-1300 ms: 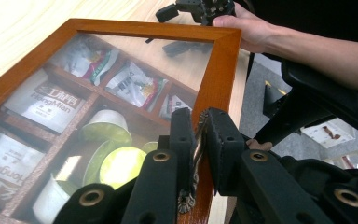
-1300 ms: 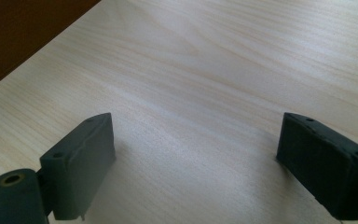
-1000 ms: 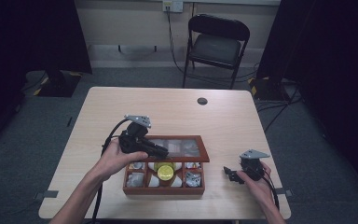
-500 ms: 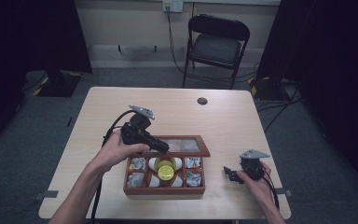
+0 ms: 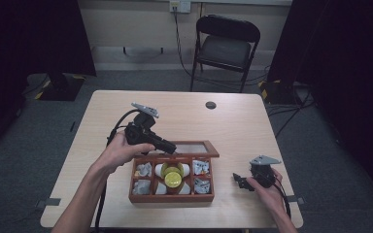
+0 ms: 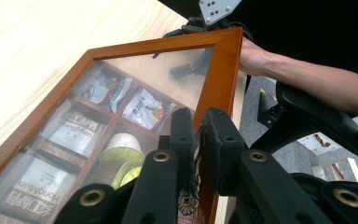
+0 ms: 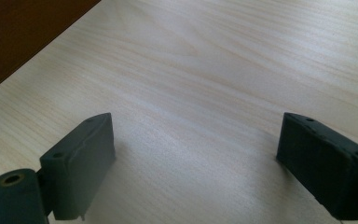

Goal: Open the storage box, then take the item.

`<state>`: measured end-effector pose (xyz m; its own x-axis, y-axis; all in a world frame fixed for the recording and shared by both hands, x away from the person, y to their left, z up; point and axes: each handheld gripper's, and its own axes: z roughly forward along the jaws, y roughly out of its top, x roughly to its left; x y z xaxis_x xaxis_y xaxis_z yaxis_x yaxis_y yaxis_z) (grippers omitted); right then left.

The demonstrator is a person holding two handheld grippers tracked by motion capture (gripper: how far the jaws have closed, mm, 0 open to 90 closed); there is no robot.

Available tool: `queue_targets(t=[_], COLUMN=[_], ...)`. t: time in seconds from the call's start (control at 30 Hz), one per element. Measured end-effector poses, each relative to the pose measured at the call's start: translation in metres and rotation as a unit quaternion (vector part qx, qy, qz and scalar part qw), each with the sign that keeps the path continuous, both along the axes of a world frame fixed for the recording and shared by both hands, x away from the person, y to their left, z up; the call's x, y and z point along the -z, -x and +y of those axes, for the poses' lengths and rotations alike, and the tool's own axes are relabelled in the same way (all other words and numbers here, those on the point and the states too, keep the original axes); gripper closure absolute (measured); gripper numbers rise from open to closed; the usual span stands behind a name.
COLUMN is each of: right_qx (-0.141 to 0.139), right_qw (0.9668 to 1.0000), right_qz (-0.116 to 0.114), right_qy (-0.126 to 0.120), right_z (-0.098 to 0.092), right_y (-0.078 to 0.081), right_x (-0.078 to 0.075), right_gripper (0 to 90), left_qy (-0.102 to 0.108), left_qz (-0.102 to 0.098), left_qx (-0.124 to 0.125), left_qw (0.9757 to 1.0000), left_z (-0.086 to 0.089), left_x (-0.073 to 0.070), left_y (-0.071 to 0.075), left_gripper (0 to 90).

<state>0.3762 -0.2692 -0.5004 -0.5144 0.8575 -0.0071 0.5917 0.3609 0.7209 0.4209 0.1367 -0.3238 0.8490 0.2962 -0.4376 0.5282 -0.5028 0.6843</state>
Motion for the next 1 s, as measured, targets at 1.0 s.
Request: queue_targets(t=[1.0], right_qx=[-0.002], right_qw=[0.9994], right_qz=[-0.02], right_qy=[-0.029], right_z=[0.001], right_y=[0.01], right_x=[-0.015], right_gripper=[17.4], left_qy=[-0.001], left_qz=[-0.011], left_qx=[-0.011], left_qw=[0.9999], left_z=[-0.001], left_x=[-0.003], left_y=[0.0], left_gripper=[81.3])
